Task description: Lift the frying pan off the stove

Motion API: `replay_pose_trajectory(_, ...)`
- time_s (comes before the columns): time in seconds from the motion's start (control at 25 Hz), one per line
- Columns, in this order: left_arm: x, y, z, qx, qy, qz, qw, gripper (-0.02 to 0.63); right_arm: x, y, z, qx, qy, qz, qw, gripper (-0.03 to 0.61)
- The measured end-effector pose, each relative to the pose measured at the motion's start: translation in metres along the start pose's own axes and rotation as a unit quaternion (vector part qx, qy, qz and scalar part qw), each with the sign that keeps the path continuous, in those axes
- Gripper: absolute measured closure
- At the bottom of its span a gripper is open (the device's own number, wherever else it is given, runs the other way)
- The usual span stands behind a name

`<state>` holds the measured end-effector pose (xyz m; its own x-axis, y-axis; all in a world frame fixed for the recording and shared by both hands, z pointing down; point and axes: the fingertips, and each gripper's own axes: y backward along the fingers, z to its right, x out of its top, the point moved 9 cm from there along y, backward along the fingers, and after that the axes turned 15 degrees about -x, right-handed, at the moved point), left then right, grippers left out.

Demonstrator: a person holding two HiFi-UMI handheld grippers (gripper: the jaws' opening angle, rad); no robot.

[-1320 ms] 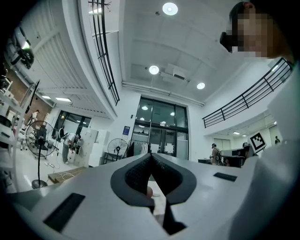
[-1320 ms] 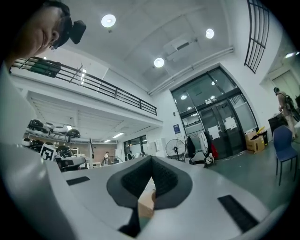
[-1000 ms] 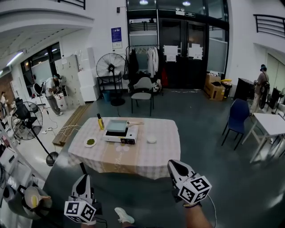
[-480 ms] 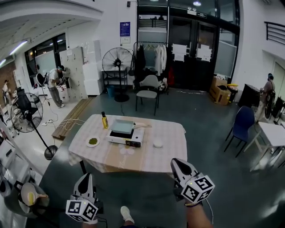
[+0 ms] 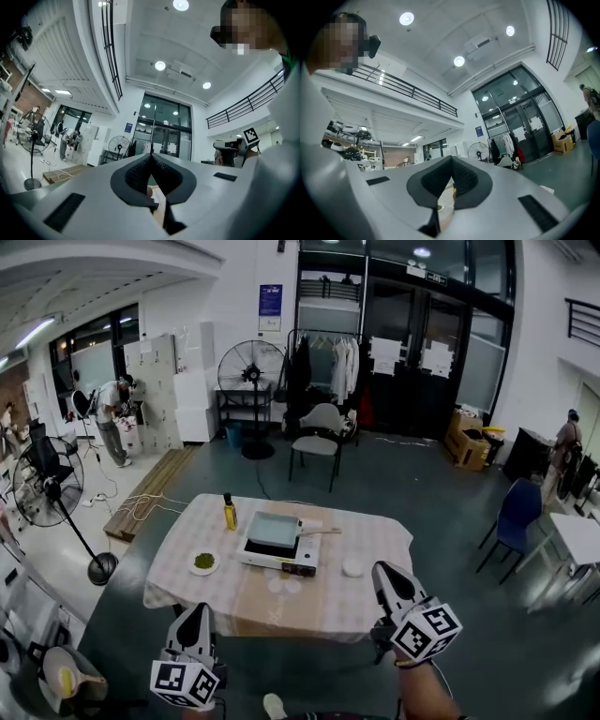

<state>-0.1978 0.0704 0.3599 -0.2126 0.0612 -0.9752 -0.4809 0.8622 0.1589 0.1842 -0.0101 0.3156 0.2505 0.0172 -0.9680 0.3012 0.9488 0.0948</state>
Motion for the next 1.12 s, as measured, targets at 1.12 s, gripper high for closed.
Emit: replay_pose_trajectory(1.12,-0.007,-0.171,-0.15,-0.027,0.009,-0.019,0.9994,0.592,-0.033,-0.24,0.004,0.083,0.066,-0.021,0.994,0.409)
